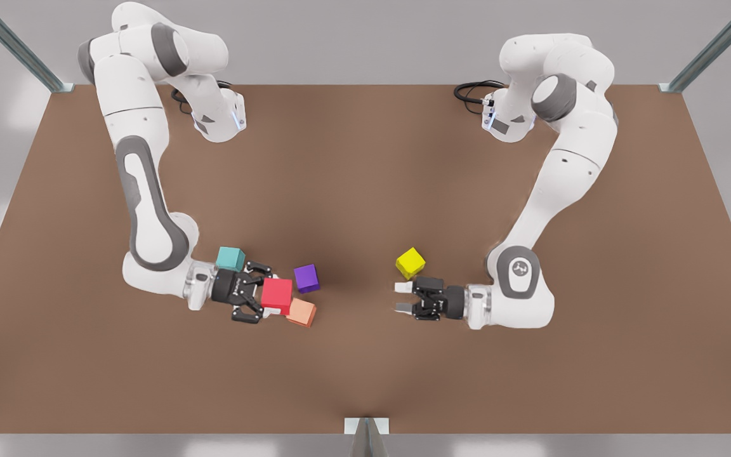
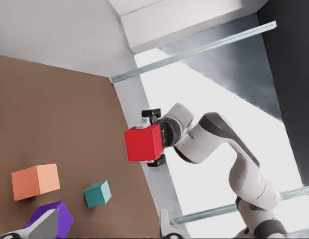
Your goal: Pick up red wooden cube and pass to hand red wooden cube and place in blue wooden cube
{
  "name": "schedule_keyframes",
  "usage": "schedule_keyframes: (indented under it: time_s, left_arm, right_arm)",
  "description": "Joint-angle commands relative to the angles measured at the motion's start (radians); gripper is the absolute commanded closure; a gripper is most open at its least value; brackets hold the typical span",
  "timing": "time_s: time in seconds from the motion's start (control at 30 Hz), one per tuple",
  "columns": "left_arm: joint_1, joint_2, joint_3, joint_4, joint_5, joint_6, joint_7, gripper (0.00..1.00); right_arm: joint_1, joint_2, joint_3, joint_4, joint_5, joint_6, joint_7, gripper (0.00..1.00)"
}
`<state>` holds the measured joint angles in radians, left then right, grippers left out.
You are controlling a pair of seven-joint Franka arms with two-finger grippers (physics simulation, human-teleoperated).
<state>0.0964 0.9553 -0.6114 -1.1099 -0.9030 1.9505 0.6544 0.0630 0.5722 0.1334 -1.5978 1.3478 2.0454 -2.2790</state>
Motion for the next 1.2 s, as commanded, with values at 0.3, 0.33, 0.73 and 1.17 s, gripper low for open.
schedule_keyframes:
  time_s: [0.3, 0.33, 0.73, 1.17]
  left_arm:
    - [-0.265, -0.664, 0.578, -0.295, 0.909, -0.485, -0.604, 0.00]
    - [-0.262, -0.665, 0.582, -0.291, 0.909, -0.551, -0.576, 0.00]
    - [-0.213, -0.655, 0.567, -0.281, 0.823, -0.639, -0.576, 0.00]
    - [-0.205, -0.635, 0.568, -0.284, 0.816, -0.647, -0.578, 0.00]
  right_arm:
    - [-0.040, -0.118, -0.029, 0.015, -1.260, -0.241, 1.245, 0.45]
    - [-0.031, -0.127, -0.028, 0.009, -1.312, -0.238, 1.349, 0.45]
    - [0.012, -0.241, -0.020, -0.272, -1.337, 0.032, 1.851, 0.45]
    - [0.055, -0.324, -0.020, -0.508, -1.339, 0.233, 1.917, 0.45]
